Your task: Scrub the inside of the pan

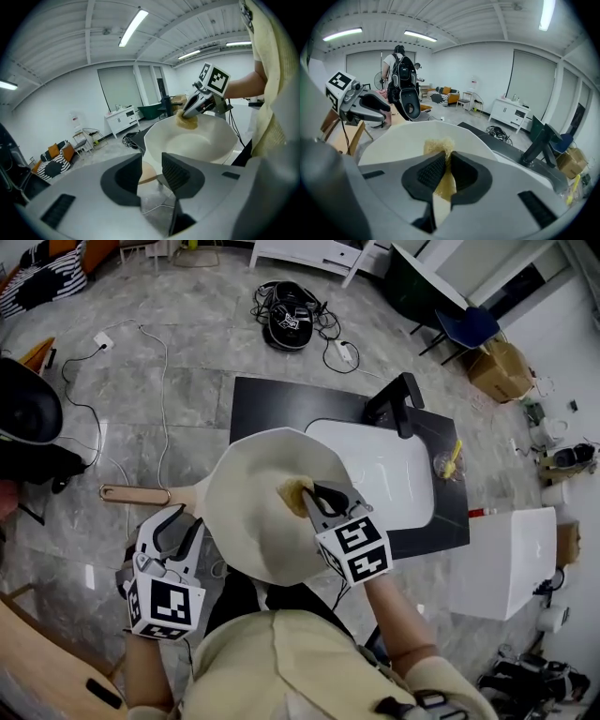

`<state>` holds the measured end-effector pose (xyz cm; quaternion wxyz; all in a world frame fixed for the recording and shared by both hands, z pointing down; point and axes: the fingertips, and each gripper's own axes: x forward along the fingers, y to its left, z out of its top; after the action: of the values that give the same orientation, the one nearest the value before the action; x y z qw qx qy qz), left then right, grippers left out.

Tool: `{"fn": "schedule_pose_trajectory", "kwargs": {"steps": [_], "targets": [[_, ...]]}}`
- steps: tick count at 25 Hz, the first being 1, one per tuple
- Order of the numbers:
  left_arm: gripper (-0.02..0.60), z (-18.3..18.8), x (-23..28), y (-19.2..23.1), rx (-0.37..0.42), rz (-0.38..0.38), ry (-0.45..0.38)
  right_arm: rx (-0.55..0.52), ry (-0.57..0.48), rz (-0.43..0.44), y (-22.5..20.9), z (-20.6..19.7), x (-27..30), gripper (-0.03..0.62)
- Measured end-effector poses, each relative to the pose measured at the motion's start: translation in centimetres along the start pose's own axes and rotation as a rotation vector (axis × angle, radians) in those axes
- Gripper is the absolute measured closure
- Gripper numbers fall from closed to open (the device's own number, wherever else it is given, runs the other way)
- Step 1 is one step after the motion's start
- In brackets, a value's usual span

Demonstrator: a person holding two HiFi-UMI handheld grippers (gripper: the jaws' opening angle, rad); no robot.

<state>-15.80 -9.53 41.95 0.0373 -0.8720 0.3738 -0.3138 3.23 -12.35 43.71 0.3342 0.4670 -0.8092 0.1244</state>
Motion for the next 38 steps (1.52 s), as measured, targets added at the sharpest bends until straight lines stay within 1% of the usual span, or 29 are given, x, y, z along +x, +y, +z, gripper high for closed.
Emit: {"fn": "schedule_pose_trajectory", "kwargs": {"steps": [4,9,13,18,21,23,27,32,35,38], "targets": [[0.439,-0.3,0.8,-0.4,0.011,-0.04,0.017,-0.007,0.014,-0.003,-0.7,0.2,1.0,0.549],[0.436,-0.5,1.6,-1.4,0.015,-0.055,0.059,0.001,0.01,-0.016,-2.0,0.7,2.6,0.549],[0.433,-0.3,1.7,-1.8,-0.033,-0.051,0.074,0.021,0.023,-0.003,-2.6,1.1,4.1,0.549],[0.432,-1.1,2.1,-2.0,-0.081,-0.033,0.125,0.062,0.021,-0.006,-3.1,1.9,5.6,0.549],[0.431,-1.3,2.8,-2.9,-0.138,-0.047,0.141,0.088,0.022,-0.003,-3.4,2.0,6.5,0.548],[0.433,-1.5,3.2,-3.3,-0.155,-0.052,0.151,0.107,0.023,-0.01,-3.5,1.9,7.1,0.548],[0.433,-1.9,3.7,-3.4,-0.14,-0.048,0.165,0.133,0.002,-0.061,-4.1,2.1,8.0,0.548],[0.433,-1.9,4.2,-3.2,-0.145,-0.047,0.152,0.119,0.008,-0.122,-4.5,2.1,9.0,0.548],[0.433,-1.9,4.3,-3.2,-0.145,-0.046,0.14,0.109,0.019,-0.121,-4.1,1.8,9.9,0.548],[0.433,-1.9,4.3,-3.3,-0.143,-0.046,0.132,0.072,0.017,-0.096,-2.9,1.7,10.8,0.548]]}}
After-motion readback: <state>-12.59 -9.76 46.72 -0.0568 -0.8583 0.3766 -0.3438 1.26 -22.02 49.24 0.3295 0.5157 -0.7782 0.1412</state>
